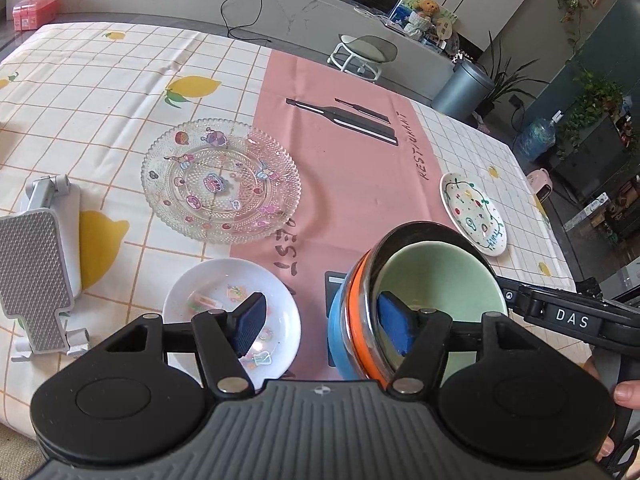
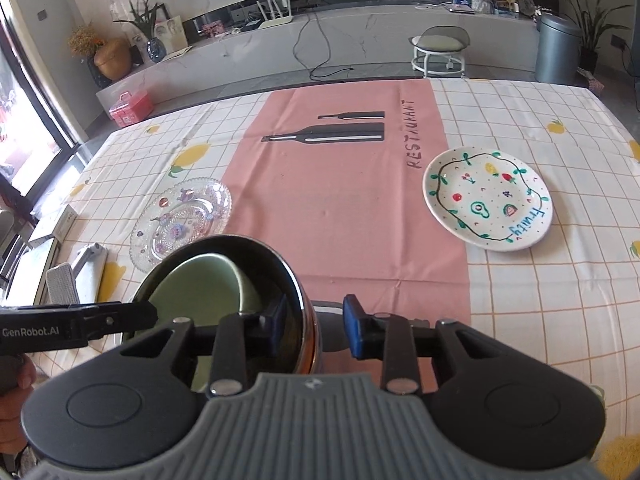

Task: Organize plates and bowls

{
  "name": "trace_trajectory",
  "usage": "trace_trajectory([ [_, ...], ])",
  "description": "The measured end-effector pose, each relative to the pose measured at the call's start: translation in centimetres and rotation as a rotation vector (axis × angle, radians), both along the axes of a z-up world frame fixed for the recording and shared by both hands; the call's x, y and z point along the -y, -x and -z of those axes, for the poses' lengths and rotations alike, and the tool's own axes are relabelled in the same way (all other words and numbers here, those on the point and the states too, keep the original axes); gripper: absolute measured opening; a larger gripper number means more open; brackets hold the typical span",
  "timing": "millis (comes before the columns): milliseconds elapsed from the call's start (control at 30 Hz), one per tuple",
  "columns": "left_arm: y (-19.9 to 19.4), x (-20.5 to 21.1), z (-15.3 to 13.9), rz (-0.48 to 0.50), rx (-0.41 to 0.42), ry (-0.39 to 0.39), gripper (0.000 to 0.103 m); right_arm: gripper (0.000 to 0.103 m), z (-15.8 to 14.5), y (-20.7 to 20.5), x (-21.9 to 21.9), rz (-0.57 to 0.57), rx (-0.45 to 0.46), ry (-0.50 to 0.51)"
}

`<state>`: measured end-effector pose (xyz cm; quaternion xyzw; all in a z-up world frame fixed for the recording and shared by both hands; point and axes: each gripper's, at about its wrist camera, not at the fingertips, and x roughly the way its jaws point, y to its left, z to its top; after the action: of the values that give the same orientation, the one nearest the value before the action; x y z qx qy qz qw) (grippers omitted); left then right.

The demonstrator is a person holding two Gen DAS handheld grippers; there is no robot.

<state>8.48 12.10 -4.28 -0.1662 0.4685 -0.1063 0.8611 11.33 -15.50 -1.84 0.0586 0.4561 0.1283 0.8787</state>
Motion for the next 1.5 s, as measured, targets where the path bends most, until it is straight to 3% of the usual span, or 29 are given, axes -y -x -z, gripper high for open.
trace_trajectory([
  [100, 0.0, -0.1, 0.0, 0.013, 0.001, 0.066, 0.075, 0.046, -0.1, -0.2, 0.9, 0.047, -0.006, -0.023],
  [167, 0.0, 0.1, -0.1, 0.009, 0.006, 0.063, 0.075, 0.051, -0.1, -0.4, 1.5, 0.064, -0.024, -0.046],
  [433, 0.0, -0.2, -0.1, -0.022, 0.000, 0.073, 0.075, 0.052, -0.2, -0.4, 1.7, 0.067, -0.031, -0.063],
  [600, 0.0, -0.1, -0.2, 0.012, 0.005, 0.129, 0.075, 0.060, -1.0, 0.0, 1.8, 0.066, -0.003, -0.069],
  [700, -0.1, 1.1, 0.2, 0.040, -0.005, 0.099, 0.075, 0.065, -1.0, 0.1, 1.4, 0.033, -0.010, -0.087],
  [900, -0.6, 2.7, 1.7, 0.057, -0.071, 0.030, 0.070, 0.064, 1.2, -0.2, -0.8, -0.041, -0.097, -0.043],
  [967, -0.6, 2.6, 2.0, 0.051, -0.077, 0.027, 0.070, 0.055, 2.3, -0.3, -1.3, -0.071, -0.148, -0.069],
  [1033, -0.5, 2.6, 2.1, 0.053, -0.078, 0.028, 0.069, 0.047, 2.9, 0.0, -2.0, -0.070, -0.134, -0.018],
  [1500, -0.2, 2.1, 1.5, 0.020, -0.072, -0.012, 0.070, 0.045, 2.8, 0.1, -2.9, -0.058, -0.101, -0.020],
])
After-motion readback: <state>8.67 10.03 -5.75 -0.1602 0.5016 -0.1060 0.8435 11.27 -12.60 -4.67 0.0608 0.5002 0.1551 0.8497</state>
